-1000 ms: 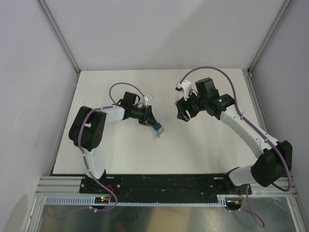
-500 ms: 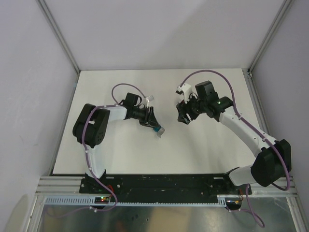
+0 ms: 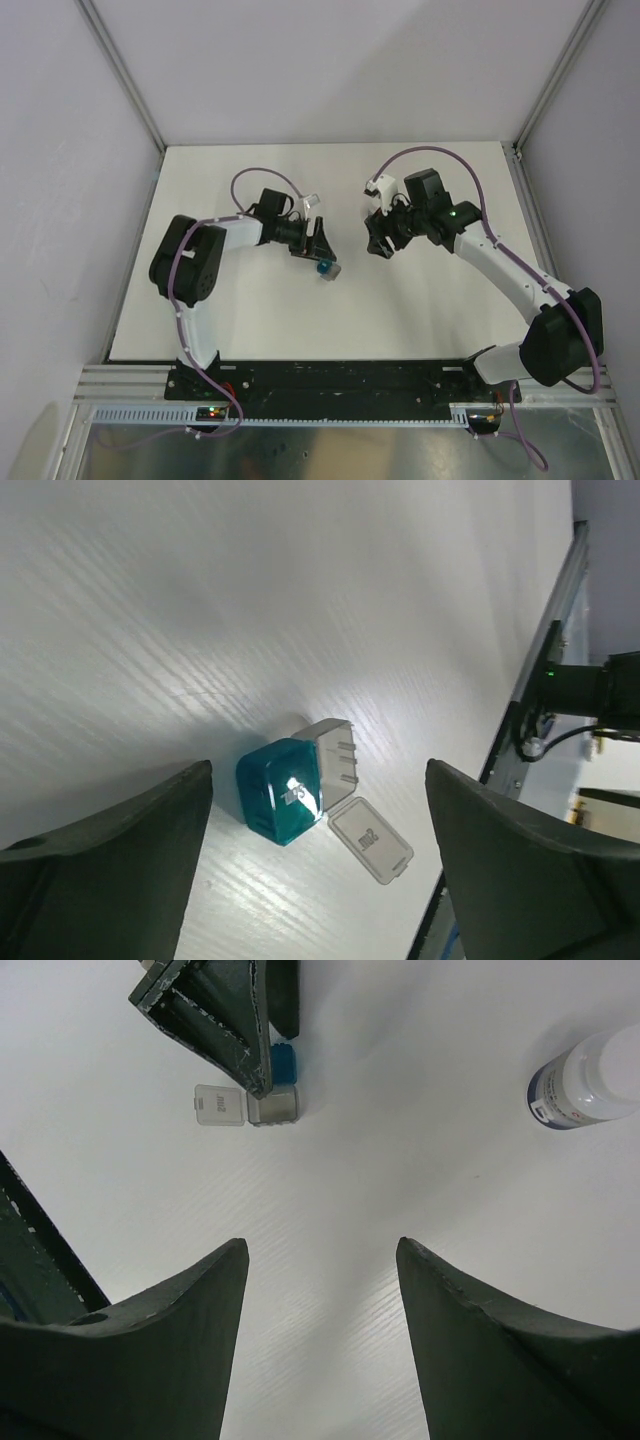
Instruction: Sort the pills into containers
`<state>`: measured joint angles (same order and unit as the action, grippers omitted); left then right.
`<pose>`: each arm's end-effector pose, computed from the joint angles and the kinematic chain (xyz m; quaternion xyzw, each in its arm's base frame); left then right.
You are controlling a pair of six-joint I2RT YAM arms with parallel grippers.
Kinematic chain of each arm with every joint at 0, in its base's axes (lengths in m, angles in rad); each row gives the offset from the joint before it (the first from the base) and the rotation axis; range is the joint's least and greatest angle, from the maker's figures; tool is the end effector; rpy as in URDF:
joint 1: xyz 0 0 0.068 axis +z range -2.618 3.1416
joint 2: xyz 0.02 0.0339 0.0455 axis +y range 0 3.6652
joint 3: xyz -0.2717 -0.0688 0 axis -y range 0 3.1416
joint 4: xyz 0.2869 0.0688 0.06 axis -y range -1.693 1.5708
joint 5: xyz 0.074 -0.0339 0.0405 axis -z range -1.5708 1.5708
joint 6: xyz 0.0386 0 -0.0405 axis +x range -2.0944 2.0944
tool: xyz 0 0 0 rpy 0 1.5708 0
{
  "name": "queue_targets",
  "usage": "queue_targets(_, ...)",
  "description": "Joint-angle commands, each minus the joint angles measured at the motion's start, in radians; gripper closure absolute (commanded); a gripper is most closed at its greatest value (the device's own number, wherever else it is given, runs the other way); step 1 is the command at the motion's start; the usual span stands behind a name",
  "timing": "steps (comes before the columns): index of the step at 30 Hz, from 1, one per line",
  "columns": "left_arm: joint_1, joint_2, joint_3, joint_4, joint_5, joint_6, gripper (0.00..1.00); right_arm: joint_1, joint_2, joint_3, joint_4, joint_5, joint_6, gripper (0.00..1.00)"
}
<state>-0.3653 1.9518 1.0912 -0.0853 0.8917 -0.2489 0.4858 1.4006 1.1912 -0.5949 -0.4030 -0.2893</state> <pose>0.3732 -0.1749 0.1076 0.1823 0.8494 -0.4750 0.1403 0.2963 0.1736 0.3014 -0.4127 0.8130 0.2207 0.3464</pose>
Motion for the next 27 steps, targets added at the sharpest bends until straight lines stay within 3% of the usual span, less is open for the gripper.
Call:
queue_targets(1, 0.032, -0.093, 0.014, -0.014, -0.074, 0.071, 0.06, 0.003, 0.014, 0.001, 0.034, -0.025, -0.008, 0.34)
queue_targets(5, 0.063, -0.210, -0.018, -0.041, -0.137, 0.144, 0.01, 0.035, 0.050, 0.001, 0.051, 0.009, -0.007, 0.34)
queue_targets(20, 0.118, -0.642, -0.279, -0.150, -0.404, 0.418, 0.00, 0.269, 0.287, 0.011, 0.129, 0.211, -0.085, 0.35)
queue_targets(27, 0.174, -0.814, -0.387, -0.210, -0.476, 0.526, 0.00, 0.321, 0.395, 0.079, 0.135, 0.260, -0.092, 0.35)
